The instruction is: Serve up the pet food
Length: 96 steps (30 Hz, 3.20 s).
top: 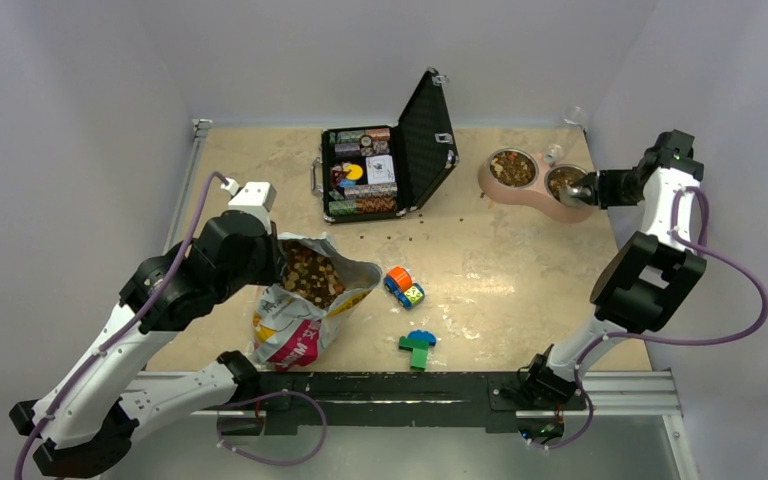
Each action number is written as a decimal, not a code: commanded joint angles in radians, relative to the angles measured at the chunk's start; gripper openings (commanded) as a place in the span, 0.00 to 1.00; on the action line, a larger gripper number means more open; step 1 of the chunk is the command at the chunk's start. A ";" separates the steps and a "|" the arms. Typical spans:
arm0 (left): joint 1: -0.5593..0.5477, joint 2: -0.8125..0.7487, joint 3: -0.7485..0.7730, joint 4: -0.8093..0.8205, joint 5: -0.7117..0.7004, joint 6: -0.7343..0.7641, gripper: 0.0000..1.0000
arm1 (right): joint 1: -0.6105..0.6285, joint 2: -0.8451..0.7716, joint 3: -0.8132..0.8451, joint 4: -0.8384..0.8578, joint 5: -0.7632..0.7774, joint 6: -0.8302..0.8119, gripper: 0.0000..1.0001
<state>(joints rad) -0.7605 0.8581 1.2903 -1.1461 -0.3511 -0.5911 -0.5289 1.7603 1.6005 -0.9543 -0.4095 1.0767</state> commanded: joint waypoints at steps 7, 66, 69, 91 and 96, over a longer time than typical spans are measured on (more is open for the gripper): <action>-0.001 -0.021 0.047 0.146 -0.023 -0.013 0.00 | -0.013 -0.036 0.019 -0.003 0.045 0.008 0.00; -0.001 -0.053 0.027 0.151 -0.029 -0.017 0.00 | -0.037 -0.108 -0.111 0.064 0.022 -0.012 0.00; 0.000 -0.052 0.030 0.146 -0.029 -0.017 0.00 | -0.035 -0.162 -0.095 0.123 0.037 0.026 0.00; -0.002 -0.060 0.020 0.158 -0.023 -0.033 0.00 | -0.042 -0.135 -0.116 0.065 0.028 -0.014 0.00; -0.001 -0.063 0.019 0.150 -0.024 -0.032 0.00 | -0.040 -0.139 -0.065 0.091 0.013 -0.010 0.00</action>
<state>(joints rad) -0.7605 0.8310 1.2781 -1.1439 -0.3527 -0.6094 -0.5510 1.6482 1.4853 -0.9043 -0.3954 1.0538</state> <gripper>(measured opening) 0.011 0.266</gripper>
